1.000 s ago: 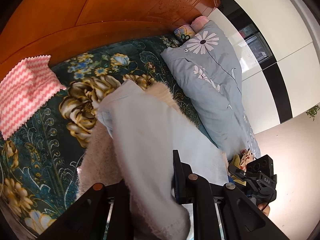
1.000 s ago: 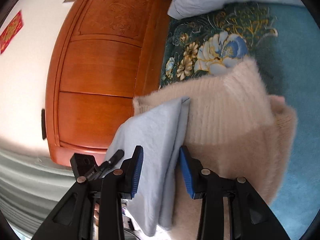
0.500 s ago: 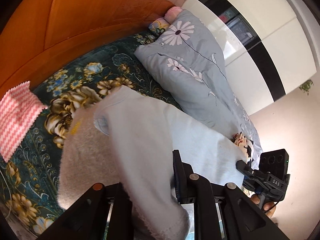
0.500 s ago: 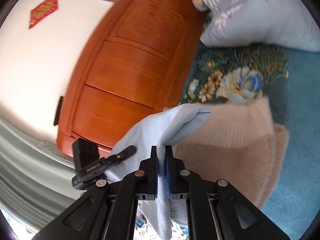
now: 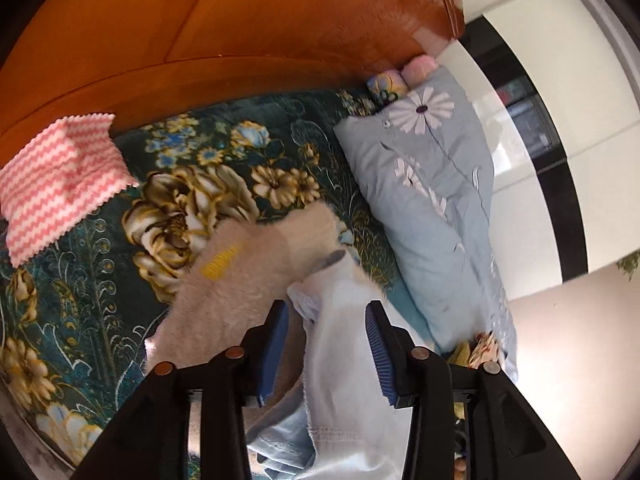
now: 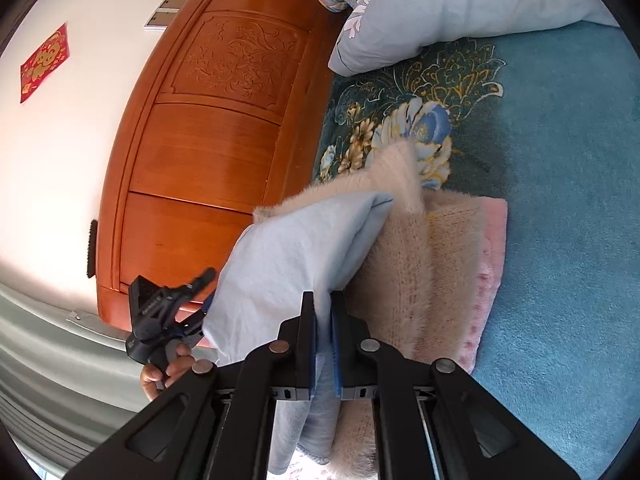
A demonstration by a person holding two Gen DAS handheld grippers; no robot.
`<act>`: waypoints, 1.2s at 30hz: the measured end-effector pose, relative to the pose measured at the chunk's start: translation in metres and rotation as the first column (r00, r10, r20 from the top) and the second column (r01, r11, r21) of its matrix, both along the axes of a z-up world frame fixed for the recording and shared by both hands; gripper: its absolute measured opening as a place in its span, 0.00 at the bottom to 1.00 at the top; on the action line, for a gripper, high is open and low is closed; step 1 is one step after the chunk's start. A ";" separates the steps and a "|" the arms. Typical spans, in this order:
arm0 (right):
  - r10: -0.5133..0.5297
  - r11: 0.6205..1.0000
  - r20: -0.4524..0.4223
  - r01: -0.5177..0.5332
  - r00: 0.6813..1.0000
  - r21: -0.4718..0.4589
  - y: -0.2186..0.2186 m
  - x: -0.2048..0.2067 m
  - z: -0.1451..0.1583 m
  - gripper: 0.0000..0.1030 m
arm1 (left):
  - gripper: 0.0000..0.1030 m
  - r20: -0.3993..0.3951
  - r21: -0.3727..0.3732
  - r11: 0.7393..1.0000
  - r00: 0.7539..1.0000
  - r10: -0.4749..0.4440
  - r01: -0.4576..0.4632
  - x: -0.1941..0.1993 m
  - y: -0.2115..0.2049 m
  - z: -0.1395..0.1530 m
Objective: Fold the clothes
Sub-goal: 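Lower the sweatshirt onto the stack and open both grippers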
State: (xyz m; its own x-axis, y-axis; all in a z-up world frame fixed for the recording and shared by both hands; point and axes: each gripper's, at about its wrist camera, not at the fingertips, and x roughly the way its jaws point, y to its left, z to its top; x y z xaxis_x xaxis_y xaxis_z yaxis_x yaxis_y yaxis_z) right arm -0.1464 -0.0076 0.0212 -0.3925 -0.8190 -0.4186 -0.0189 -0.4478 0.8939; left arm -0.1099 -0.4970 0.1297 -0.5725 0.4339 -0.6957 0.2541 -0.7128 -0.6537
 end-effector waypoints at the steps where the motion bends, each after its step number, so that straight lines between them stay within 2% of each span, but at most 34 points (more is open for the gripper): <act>1: 0.007 1.000 0.002 -0.007 1.000 -0.001 0.000 0.000 0.001 0.07 | 0.44 -0.002 -0.013 1.000 1.000 0.010 -0.010 0.003 -0.001 0.003; 4: 0.030 0.999 0.011 -0.030 0.999 0.013 0.005 0.002 0.006 0.09 | 0.44 -0.013 -0.096 0.995 1.000 -0.021 0.020 0.013 0.008 0.018; 7: 0.022 0.998 0.004 -0.022 1.000 0.065 0.024 0.004 0.015 0.10 | 0.44 -0.043 -0.216 0.971 0.992 -0.117 0.106 0.026 0.038 0.039; 11: -0.011 0.984 -0.044 0.019 0.999 0.177 0.041 0.003 0.038 0.11 | 0.44 -0.086 -0.356 0.913 0.966 -0.244 0.199 0.047 0.083 0.058; 15: 0.117 0.966 -0.149 -0.078 0.982 0.248 0.002 0.005 0.071 0.11 | 0.44 -0.056 -0.512 0.817 0.939 -0.339 0.265 0.058 0.120 0.052; 17: 0.208 0.941 -0.182 -0.146 0.961 0.307 -0.024 0.010 0.076 0.11 | 0.44 -0.031 -0.537 0.794 0.934 -0.357 0.286 0.059 0.126 0.040; 20: 0.323 0.896 -0.206 -0.228 0.924 0.380 -0.055 0.019 0.068 0.11 | 0.44 0.009 -0.537 0.790 0.939 -0.344 0.295 0.056 0.122 0.016; 21: 0.333 0.885 -0.200 -0.232 0.922 0.403 -0.059 0.020 0.062 0.11 | 0.44 0.026 -0.532 0.794 0.943 -0.332 0.294 0.053 0.120 0.006; 23: 0.331 0.866 -0.179 -0.223 0.926 0.448 -0.064 0.019 0.049 0.11 | 0.44 0.050 -0.491 0.823 0.952 -0.301 0.286 0.047 0.112 -0.012; 26: 0.314 0.878 -0.144 -0.229 0.939 0.420 -0.063 0.016 0.037 0.11 | 0.44 0.030 -0.441 0.864 0.966 -0.258 0.245 0.045 0.103 -0.021; 28: 0.308 0.882 -0.146 -0.225 0.940 0.414 -0.061 0.017 0.040 0.11 | 0.44 0.014 -0.434 0.873 0.970 -0.241 0.223 0.047 0.103 -0.017; 32: 0.300 0.881 -0.181 -0.200 0.936 0.429 -0.056 0.025 0.058 0.12 | 0.45 -0.021 -0.471 0.861 0.973 -0.229 0.192 0.063 0.113 0.000; 36: 0.302 0.859 -0.221 -0.165 0.927 0.484 -0.050 0.050 0.070 0.12 | 0.46 -0.061 -0.545 0.822 0.970 -0.234 0.164 0.092 0.131 0.006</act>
